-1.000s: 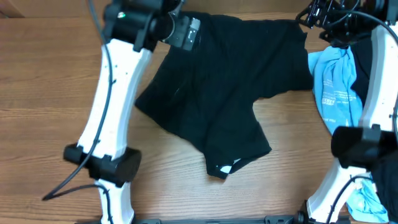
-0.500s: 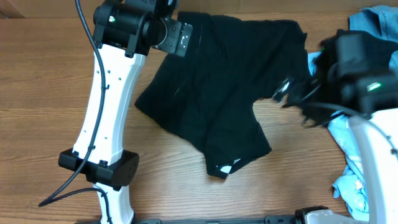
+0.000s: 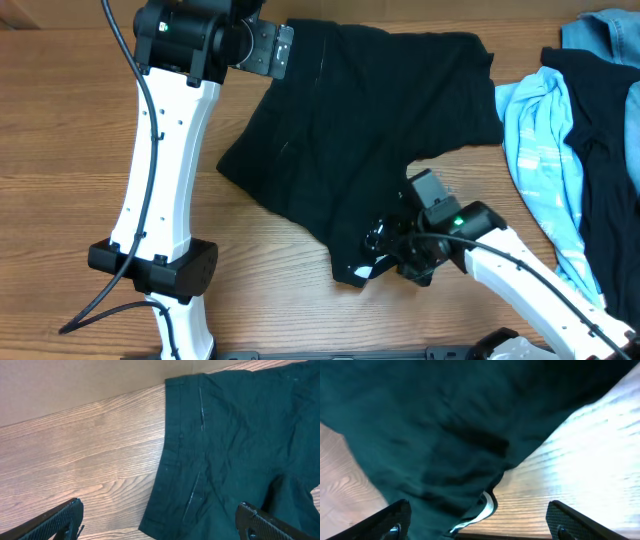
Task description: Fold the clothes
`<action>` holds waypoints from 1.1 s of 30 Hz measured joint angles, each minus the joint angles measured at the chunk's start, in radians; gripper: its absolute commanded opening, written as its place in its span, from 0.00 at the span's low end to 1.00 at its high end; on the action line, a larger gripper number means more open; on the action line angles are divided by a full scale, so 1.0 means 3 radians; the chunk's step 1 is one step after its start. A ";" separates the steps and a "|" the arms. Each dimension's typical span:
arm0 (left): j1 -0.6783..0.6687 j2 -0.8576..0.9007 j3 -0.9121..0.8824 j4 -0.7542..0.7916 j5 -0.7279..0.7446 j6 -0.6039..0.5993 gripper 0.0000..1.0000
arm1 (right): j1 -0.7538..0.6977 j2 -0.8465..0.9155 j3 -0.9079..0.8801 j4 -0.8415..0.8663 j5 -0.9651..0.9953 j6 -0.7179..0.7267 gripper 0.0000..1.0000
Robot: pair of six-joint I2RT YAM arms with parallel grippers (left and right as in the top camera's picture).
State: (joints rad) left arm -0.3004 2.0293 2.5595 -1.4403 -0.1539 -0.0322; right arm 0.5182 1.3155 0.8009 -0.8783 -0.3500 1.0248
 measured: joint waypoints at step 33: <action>0.0000 0.0000 -0.0001 -0.0111 0.0015 -0.0047 1.00 | -0.1747 0.0013 0.0248 0.0006 0.0673 -0.2060 0.83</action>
State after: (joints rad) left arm -0.3004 2.0293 2.5591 -1.4734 -0.1493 -0.0463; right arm -0.0059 1.3193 0.8753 -0.8764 -0.1482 0.4068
